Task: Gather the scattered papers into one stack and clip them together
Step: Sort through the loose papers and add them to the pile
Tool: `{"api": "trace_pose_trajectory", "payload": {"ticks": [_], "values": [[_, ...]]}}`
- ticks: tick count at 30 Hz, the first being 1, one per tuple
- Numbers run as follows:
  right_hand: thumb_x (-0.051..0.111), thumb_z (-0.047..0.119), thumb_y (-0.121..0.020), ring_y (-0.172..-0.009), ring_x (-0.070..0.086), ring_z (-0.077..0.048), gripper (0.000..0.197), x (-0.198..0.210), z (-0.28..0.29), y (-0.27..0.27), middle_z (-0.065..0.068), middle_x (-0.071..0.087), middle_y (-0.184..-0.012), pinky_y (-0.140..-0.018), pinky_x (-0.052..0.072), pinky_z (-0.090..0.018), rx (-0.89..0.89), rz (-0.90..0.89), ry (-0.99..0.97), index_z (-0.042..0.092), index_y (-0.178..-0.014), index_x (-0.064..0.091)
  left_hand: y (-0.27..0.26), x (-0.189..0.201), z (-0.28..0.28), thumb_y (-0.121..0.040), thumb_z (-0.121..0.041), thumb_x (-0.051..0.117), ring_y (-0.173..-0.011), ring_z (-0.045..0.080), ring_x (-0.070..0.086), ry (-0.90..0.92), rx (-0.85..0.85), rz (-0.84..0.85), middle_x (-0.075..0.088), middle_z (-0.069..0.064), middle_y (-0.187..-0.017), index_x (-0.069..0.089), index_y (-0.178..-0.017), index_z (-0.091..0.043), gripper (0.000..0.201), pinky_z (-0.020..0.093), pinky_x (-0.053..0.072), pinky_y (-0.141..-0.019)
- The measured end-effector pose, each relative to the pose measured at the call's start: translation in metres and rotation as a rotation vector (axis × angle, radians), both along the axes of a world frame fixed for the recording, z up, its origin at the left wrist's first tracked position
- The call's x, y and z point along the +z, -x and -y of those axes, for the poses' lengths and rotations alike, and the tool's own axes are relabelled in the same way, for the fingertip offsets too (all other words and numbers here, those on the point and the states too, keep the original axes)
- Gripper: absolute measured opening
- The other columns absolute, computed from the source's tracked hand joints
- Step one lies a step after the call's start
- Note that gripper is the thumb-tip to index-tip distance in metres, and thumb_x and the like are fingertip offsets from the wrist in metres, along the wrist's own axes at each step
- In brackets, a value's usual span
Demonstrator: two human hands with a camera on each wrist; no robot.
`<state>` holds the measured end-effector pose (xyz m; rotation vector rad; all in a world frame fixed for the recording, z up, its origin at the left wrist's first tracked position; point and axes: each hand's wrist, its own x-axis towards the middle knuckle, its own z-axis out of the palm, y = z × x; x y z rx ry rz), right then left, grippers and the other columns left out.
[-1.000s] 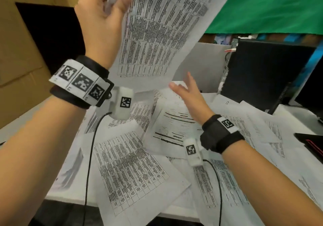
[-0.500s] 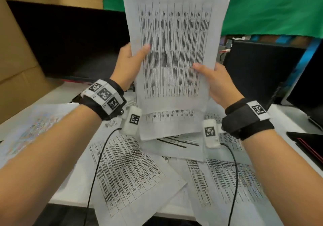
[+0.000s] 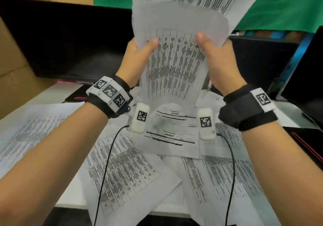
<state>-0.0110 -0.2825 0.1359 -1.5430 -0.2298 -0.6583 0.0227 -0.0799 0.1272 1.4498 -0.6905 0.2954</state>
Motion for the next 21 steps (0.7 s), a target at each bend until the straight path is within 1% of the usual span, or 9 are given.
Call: {"api": "trace_pose_trajectory", "payload": {"ticks": [5, 8, 11, 13, 14, 15, 17, 19, 21], "values": [[0.069, 0.025, -0.091, -0.112, 0.066, -0.011, 0.042, -0.041, 0.026, 0.003, 0.002, 0.070, -0.121, -0.097, 0.051, -0.033, 0.075, -0.234, 0.174, 0.015, -0.131, 0.060, -0.011, -0.048, -0.020, -0.093, -0.012, 0.056, -0.096, 0.005, 0.063, -0.205, 0.044, -0.203, 0.065, -0.001, -0.111, 0.058, -0.117, -0.014, 0.025, 0.027, 0.048, -0.087], [0.075, 0.022, -0.085, -0.103, 0.068, -0.007, 0.050, -0.081, 0.029, 0.006, 0.006, 0.071, -0.115, -0.090, 0.050, -0.031, 0.104, -0.364, 0.087, 0.015, -0.132, 0.059, -0.008, -0.085, -0.021, -0.093, -0.014, 0.055, -0.108, 0.016, 0.060, -0.305, 0.015, -0.345, 0.061, 0.008, -0.124, 0.055, -0.125, -0.008, 0.033, 0.019, 0.045, -0.083], [0.084, 0.029, -0.074, -0.114, 0.065, -0.016, 0.067, -0.082, 0.020, -0.001, -0.001, 0.069, -0.122, -0.104, 0.048, -0.041, 0.061, -0.308, 0.054, 0.012, -0.133, 0.057, 0.010, -0.071, -0.002, -0.097, -0.003, 0.044, -0.095, -0.018, 0.056, -0.304, -0.019, -0.239, 0.061, -0.021, -0.109, 0.063, -0.114, -0.033, 0.039, -0.002, 0.039, -0.081], [0.089, 0.050, -0.059, -0.116, 0.064, -0.019, 0.088, -0.064, 0.014, -0.007, -0.002, 0.068, -0.124, -0.105, 0.048, -0.044, -0.007, -0.244, 0.006, 0.012, -0.132, 0.056, 0.005, -0.053, 0.011, -0.098, -0.013, 0.046, -0.113, -0.007, 0.054, -0.243, -0.015, -0.165, 0.060, -0.018, -0.121, 0.061, -0.124, -0.031, 0.035, 0.020, 0.039, -0.105], [0.088, 0.053, -0.060, -0.116, 0.064, -0.019, 0.087, -0.050, 0.010, -0.006, -0.002, 0.068, -0.124, -0.104, 0.049, -0.045, -0.025, -0.203, -0.007, 0.013, -0.131, 0.057, -0.001, -0.042, 0.017, -0.097, -0.025, 0.049, -0.121, 0.004, 0.052, -0.218, 0.038, -0.142, 0.058, -0.009, -0.128, 0.055, -0.132, -0.022, 0.036, 0.032, 0.037, -0.110], [0.085, 0.047, -0.068, -0.116, 0.064, -0.019, 0.073, -0.035, 0.006, -0.004, -0.002, 0.068, -0.123, -0.103, 0.050, -0.045, -0.025, -0.146, -0.006, 0.014, -0.127, 0.058, -0.005, -0.033, 0.019, -0.093, -0.034, 0.051, -0.121, 0.009, 0.052, -0.185, 0.077, -0.127, 0.056, -0.005, -0.130, 0.051, -0.132, -0.019, 0.042, 0.035, 0.038, -0.109], [0.076, 0.025, -0.085, -0.116, 0.064, -0.018, 0.040, -0.018, 0.004, -0.003, -0.003, 0.069, -0.122, -0.102, 0.050, -0.043, -0.008, -0.054, 0.041, 0.019, -0.122, 0.061, -0.007, -0.020, 0.018, -0.095, -0.030, 0.052, -0.111, -0.001, 0.054, -0.092, 0.061, -0.072, 0.057, -0.012, -0.120, 0.051, -0.122, -0.029, 0.027, 0.022, 0.041, -0.101], [0.074, 0.022, -0.087, -0.117, 0.064, -0.016, 0.043, -0.024, 0.008, -0.002, -0.002, 0.068, -0.124, -0.103, 0.050, -0.041, 0.012, -0.069, 0.045, 0.015, -0.127, 0.060, -0.004, -0.023, 0.011, -0.095, -0.021, 0.054, -0.106, -0.010, 0.055, -0.130, 0.027, -0.029, 0.057, -0.017, -0.116, 0.050, -0.114, -0.037, 0.025, 0.017, 0.042, -0.098], [0.078, 0.032, -0.082, -0.113, 0.065, -0.014, 0.055, -0.052, 0.021, -0.003, 0.001, 0.070, -0.120, -0.104, 0.049, -0.040, -0.003, -0.204, 0.020, 0.013, -0.131, 0.061, -0.007, -0.053, -0.003, -0.093, -0.022, 0.057, -0.111, -0.002, 0.054, -0.334, -0.063, -0.143, 0.054, -0.014, -0.122, 0.049, -0.123, -0.033, 0.033, 0.027, 0.039, -0.104]]}}
